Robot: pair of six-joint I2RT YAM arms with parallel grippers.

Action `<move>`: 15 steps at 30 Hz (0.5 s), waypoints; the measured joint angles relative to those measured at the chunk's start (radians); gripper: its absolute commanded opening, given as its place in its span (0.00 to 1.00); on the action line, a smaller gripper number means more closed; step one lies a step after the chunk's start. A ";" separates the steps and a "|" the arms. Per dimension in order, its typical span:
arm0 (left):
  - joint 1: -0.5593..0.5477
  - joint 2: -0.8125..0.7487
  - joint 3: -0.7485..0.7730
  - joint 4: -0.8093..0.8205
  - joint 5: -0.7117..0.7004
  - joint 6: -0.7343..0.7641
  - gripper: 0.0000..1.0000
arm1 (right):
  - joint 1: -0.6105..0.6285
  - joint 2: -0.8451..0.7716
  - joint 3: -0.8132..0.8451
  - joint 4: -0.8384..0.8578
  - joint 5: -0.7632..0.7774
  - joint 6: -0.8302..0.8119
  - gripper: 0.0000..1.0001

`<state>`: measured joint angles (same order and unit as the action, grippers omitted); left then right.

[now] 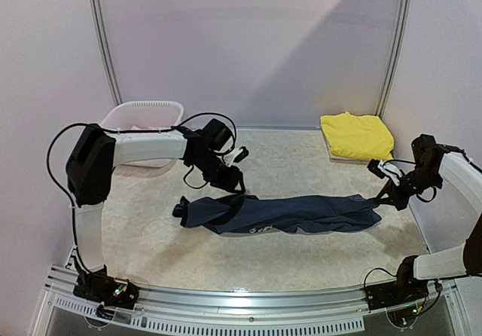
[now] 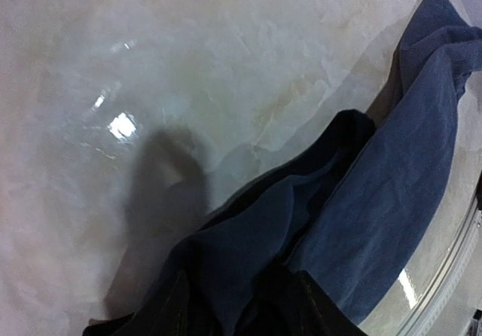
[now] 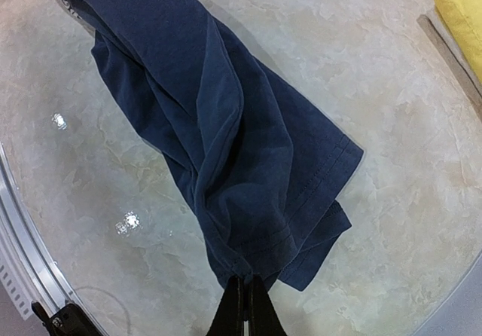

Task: Fold and stack the mixed laundry pile
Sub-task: Pick up the crumpled tank top from the center of the board.

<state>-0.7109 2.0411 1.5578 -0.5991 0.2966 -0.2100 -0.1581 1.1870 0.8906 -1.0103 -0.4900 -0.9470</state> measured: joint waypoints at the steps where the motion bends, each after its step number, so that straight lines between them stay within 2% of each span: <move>1: 0.000 0.017 0.000 -0.004 0.016 0.000 0.48 | 0.000 0.000 0.000 0.002 -0.001 0.000 0.00; 4: 0.000 0.045 0.000 -0.019 0.069 0.000 0.46 | 0.000 0.000 0.000 0.003 -0.003 0.000 0.00; 9: 0.000 0.045 0.001 -0.017 0.158 -0.002 0.37 | 0.000 0.000 0.000 0.009 -0.003 0.000 0.00; 15: 0.000 0.045 0.001 -0.016 0.199 -0.004 0.33 | 0.000 0.011 -0.001 0.013 -0.004 0.001 0.00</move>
<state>-0.7113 2.0861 1.5585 -0.6147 0.4957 -0.2138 -0.1581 1.1980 0.8898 -0.9977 -0.4942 -0.9459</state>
